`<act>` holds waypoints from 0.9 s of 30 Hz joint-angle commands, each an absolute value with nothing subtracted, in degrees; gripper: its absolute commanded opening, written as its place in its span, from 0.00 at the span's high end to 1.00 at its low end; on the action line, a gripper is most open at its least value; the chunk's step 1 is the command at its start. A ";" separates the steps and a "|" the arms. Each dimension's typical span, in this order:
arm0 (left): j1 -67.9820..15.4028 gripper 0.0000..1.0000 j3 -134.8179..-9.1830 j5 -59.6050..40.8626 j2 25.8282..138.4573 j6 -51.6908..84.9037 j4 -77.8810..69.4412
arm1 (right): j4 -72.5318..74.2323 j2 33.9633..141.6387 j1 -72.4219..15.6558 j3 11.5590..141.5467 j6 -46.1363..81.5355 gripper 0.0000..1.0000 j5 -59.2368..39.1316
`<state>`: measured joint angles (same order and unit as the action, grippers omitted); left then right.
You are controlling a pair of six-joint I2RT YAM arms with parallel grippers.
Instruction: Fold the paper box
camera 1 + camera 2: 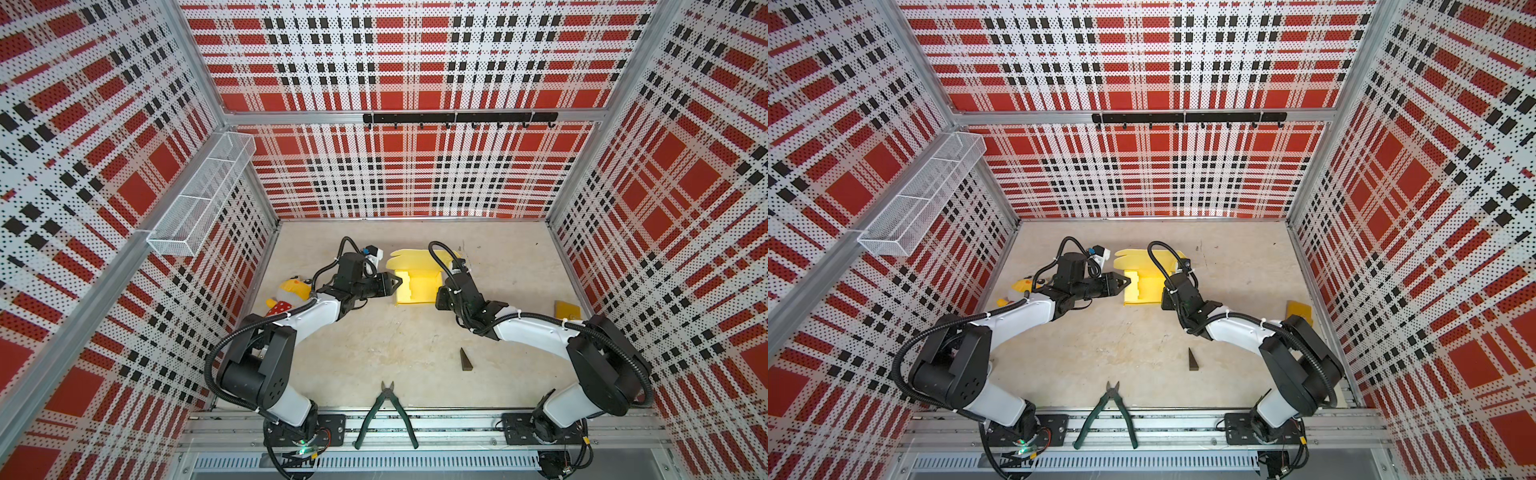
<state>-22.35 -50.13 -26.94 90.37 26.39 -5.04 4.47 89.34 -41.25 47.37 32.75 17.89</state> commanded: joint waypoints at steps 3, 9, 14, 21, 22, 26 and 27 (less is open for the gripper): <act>-26.53 0.59 -52.15 -21.01 93.55 19.30 1.49 | 11.67 92.28 -45.25 50.84 36.17 0.93 16.15; -28.51 0.81 -54.07 -11.67 96.26 14.39 6.44 | 14.64 95.48 -48.06 52.71 38.86 0.87 13.85; -28.57 0.86 -56.02 -7.40 97.72 11.98 9.26 | 15.42 94.91 -49.00 52.59 39.02 0.77 12.12; -29.13 1.00 -56.60 -5.61 98.95 4.98 10.26 | 15.45 85.52 -49.04 45.47 37.30 0.67 13.17; -29.50 1.00 -56.56 -5.95 99.20 3.72 10.39 | 15.30 84.01 -49.00 44.37 36.43 0.66 12.81; -31.85 0.98 -56.34 -5.39 100.35 -0.45 11.14 | 15.65 77.65 -48.00 38.94 34.40 0.64 12.29; -32.30 0.98 -56.34 -4.91 100.67 -0.96 11.23 | 16.22 76.04 -47.28 37.43 34.04 0.64 11.34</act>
